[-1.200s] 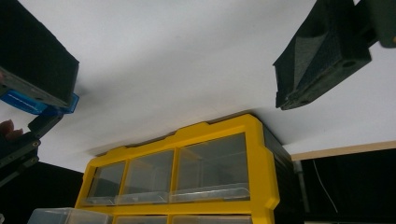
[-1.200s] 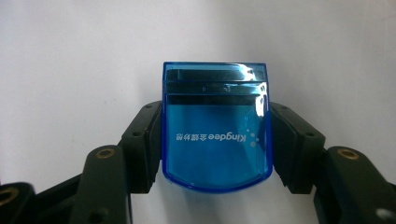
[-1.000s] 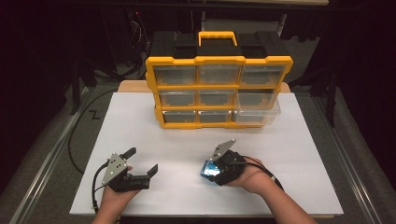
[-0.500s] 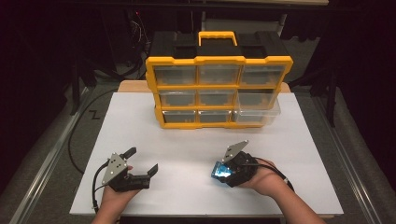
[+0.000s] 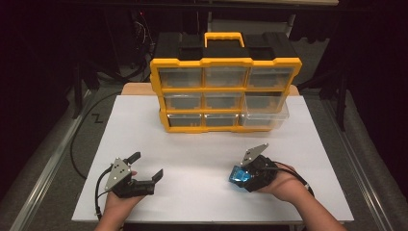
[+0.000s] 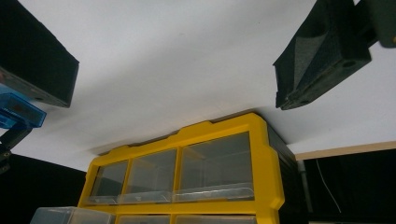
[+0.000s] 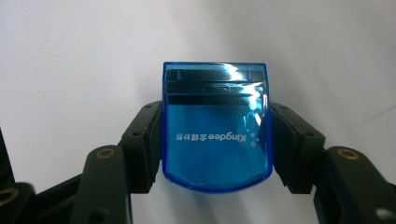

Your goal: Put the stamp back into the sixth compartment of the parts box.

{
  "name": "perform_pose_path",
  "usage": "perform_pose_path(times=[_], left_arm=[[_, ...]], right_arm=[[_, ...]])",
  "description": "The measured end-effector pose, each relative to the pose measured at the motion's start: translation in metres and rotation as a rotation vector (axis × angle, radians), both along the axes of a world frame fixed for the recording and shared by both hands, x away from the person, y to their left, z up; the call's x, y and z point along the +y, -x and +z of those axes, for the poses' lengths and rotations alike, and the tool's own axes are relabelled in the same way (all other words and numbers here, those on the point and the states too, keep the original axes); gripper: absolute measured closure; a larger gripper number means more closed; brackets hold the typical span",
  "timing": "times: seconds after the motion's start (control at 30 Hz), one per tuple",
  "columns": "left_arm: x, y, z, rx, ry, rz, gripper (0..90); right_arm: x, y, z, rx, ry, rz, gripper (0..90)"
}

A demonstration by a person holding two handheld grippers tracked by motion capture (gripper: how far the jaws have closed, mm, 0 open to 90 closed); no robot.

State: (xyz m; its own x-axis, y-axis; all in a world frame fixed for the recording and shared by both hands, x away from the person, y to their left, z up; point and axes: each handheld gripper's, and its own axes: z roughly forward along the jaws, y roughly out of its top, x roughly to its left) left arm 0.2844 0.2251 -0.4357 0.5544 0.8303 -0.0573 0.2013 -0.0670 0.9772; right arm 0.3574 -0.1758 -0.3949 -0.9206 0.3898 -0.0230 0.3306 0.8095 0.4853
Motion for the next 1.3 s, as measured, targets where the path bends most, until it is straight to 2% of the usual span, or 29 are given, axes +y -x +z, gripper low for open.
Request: perform_pose_path(times=[0.23, 0.87, 1.07, 1.3], left_arm=[[0.001, -0.001, 0.0, -0.001, 0.006, 0.004, 0.3], [-0.002, -0.001, 0.0, -0.007, -0.007, -0.01, 0.3], [-0.002, -0.001, 0.0, -0.001, -0.012, -0.013, 0.3], [-0.001, 0.0, 0.0, 0.0, -0.01, -0.015, 0.3]], right_arm=[[-0.008, 0.0, 0.003, 0.02, 0.021, -0.006, 43.8], [-0.037, 0.003, 0.004, 0.033, 0.062, -0.023, 43.8], [-0.045, 0.0, 0.011, 0.038, 0.068, -0.042, 43.8], [-0.047, -0.003, 0.02, 0.043, 0.077, -0.02, 43.8]])
